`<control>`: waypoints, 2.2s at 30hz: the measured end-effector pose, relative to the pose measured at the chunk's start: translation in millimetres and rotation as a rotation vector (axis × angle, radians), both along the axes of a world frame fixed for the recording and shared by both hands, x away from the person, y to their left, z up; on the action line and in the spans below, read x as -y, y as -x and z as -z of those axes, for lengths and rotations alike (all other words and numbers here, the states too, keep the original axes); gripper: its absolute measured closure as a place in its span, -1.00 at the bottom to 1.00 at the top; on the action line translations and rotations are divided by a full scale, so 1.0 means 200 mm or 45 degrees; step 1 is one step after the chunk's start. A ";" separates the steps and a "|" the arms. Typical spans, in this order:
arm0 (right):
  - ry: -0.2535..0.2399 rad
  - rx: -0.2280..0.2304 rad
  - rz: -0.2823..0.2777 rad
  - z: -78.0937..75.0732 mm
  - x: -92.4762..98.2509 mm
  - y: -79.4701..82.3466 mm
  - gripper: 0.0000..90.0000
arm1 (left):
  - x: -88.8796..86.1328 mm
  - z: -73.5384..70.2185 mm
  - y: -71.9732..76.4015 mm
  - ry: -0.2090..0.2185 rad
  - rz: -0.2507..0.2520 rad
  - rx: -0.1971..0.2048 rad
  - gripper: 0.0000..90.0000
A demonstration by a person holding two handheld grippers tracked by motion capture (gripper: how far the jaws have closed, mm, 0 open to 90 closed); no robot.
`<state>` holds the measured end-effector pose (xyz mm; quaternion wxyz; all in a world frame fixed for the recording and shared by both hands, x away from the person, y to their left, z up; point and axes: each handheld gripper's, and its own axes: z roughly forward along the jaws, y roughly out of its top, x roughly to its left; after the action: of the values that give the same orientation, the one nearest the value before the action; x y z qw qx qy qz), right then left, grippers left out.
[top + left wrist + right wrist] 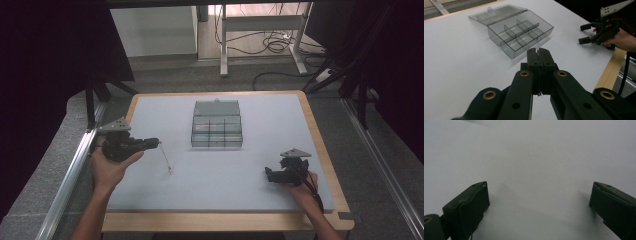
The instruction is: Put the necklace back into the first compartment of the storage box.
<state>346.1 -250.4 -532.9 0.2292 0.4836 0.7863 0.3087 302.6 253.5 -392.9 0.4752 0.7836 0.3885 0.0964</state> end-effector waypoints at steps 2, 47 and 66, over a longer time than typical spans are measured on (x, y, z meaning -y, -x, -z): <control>0.001 -0.001 0.000 0.00 0.00 0.00 -0.95 | 0.00 -0.02 0.00 0.004 0.001 0.007 0.99; -0.002 0.003 -0.001 0.00 0.00 0.00 -0.95 | 0.15 -0.31 -0.23 0.007 0.026 0.019 0.99; -0.004 0.002 0.002 0.00 0.00 0.00 -0.95 | 0.20 -0.42 -0.34 -0.003 -0.011 0.022 0.99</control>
<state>346.2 -250.2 -533.1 0.2292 0.4842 0.7853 0.3103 370.8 213.0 -309.3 0.4772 0.7817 0.3875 0.1056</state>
